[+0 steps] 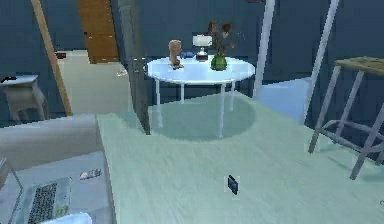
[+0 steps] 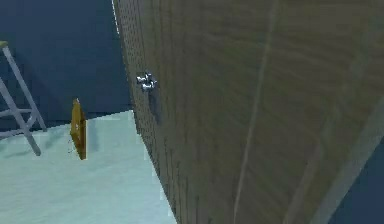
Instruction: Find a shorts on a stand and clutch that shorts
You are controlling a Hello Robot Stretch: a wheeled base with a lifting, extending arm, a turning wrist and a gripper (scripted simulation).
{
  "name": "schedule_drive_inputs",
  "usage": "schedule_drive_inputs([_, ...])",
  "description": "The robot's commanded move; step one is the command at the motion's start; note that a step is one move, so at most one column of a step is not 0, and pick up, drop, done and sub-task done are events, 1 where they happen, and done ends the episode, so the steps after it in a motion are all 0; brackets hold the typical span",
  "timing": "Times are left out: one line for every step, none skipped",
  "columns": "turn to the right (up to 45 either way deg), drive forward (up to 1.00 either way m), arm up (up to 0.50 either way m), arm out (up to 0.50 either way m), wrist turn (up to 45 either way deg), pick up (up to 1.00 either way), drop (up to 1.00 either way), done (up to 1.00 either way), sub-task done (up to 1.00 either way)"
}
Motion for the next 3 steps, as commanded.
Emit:
schedule_drive_inputs([36.0,0.0,0.0,0.0,0.0,0.0,0.0,0.0,0.0])
schedule_drive_inputs([0.0,0.3,0.0,0.0,0.0,0.0,0.0,0.0,0.0])
schedule_drive_inputs([-45.0,0.0,0.0,0.0,0.0,0.0,0.0,0.0,0.0])
